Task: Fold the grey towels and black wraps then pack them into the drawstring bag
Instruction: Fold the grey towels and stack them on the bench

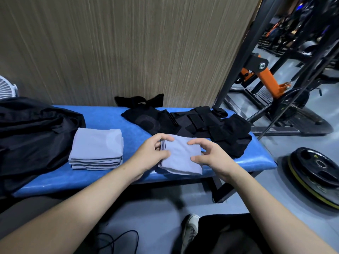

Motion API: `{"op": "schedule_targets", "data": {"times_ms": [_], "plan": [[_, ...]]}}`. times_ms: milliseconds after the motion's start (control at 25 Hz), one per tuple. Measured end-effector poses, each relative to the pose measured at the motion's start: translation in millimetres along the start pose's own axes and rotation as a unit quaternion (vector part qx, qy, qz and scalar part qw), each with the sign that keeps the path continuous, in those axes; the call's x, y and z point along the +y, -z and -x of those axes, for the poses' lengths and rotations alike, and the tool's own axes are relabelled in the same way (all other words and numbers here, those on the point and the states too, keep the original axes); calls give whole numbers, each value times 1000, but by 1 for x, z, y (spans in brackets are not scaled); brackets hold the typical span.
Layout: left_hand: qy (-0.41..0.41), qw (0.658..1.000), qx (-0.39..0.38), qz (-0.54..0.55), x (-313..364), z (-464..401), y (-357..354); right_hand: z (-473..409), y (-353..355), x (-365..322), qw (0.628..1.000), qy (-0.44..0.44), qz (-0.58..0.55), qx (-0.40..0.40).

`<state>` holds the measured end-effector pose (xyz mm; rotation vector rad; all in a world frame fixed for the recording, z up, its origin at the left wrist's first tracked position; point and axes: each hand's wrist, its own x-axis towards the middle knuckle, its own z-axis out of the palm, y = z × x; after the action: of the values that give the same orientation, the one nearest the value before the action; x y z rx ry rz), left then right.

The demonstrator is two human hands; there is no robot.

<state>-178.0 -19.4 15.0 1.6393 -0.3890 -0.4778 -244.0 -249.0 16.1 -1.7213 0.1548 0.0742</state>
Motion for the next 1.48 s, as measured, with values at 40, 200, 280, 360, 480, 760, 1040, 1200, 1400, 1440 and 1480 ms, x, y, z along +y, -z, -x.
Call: {"op": "schedule_targets", "data": {"times_ms": [40, 200, 280, 360, 480, 760, 1040, 1200, 1400, 1440, 1480], "plan": [[-9, 1000, 10, -13, 4, 2, 2, -1, -3, -3, 1000, 1, -6, -1], [-60, 995, 68, -49, 23, 15, 27, -15, -30, -23, 997, 34, -65, -8], [-78, 990, 105, -56, 29, 20, 53, -24, -55, -34, 994, 49, -93, -25], [-83, 982, 143, -87, 33, 25, 81, -33, -83, -44, 992, 60, -107, -35], [-71, 970, 185, -137, 30, 38, 117, -49, -122, -49, 991, 68, -103, -53], [-24, 940, 224, -257, 21, 65, 164, -75, -179, -49, 995, 87, -19, -54], [31, 909, 202, -363, 1, 68, 187, -88, -196, -41, 969, 104, 212, -71], [44, 902, 215, -372, 0, 67, 188, -86, -194, -38, 969, 117, 209, -63], [-7, 885, 255, -390, -1, 69, 181, -82, -182, -37, 976, 94, 191, -52], [-33, 880, 259, -397, -1, 69, 179, -81, -180, -37, 975, 89, 197, -50], [-56, 875, 253, -409, -2, 68, 177, -79, -178, -37, 975, 85, 201, -49]]}}
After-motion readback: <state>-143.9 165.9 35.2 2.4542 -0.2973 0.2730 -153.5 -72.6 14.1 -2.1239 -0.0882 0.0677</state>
